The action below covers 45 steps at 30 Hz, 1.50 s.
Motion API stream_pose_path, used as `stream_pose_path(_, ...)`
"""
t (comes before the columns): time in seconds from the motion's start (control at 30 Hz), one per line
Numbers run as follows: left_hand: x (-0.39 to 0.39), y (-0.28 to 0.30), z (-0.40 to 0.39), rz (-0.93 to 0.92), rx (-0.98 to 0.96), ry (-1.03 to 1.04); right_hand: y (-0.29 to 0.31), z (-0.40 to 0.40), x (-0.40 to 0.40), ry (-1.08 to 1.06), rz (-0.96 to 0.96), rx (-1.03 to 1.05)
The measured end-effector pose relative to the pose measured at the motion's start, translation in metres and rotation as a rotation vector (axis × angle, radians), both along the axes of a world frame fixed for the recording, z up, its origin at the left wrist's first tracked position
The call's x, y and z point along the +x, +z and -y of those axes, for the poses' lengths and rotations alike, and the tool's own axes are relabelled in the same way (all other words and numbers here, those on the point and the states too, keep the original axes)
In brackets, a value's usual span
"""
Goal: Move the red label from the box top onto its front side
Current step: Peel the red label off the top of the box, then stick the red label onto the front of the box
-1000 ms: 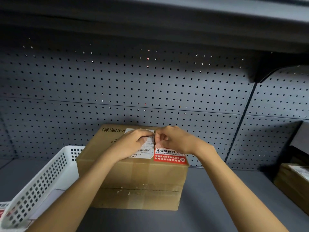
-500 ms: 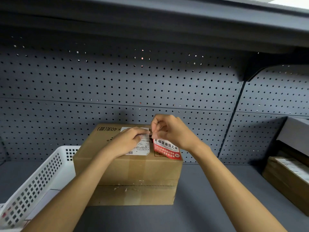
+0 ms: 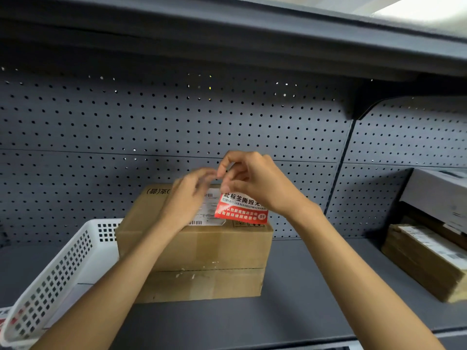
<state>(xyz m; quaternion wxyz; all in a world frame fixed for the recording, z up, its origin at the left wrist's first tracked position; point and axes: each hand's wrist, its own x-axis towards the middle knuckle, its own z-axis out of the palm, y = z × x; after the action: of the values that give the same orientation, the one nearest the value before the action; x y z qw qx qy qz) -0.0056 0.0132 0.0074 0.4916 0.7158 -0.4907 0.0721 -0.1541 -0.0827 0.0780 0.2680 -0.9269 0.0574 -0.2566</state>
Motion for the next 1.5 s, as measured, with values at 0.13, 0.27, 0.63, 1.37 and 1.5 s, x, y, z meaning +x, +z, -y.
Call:
stream_pose_path(0.13,-0.037,0.006,-0.050,-0.213,-0.250,-0.198,-0.005,-0.017,-0.005,0.001,0.025,0.015)
stream_pose_path(0.27,-0.048,-0.017,-0.077,-0.311,-0.150,-0.227,-0.016,-0.039,-0.009,0.019,-0.016,-0.008)
stream_pose_path(0.63,-0.055,-0.071,-0.110,-0.299,-0.177,-0.007,-0.072,-0.083,-0.016,-0.096,-0.017,-0.082)
stream_pose_path(1.37,-0.053,-0.140,-0.084,-0.178,-0.200,0.174,-0.190,-0.078,-0.020,-0.451,0.331,0.514)
stream_pose_path(1.5,-0.050,-0.140,-0.084,-0.034,-0.163,0.246,-0.192,-0.075,-0.016,-0.497,0.353,0.535)
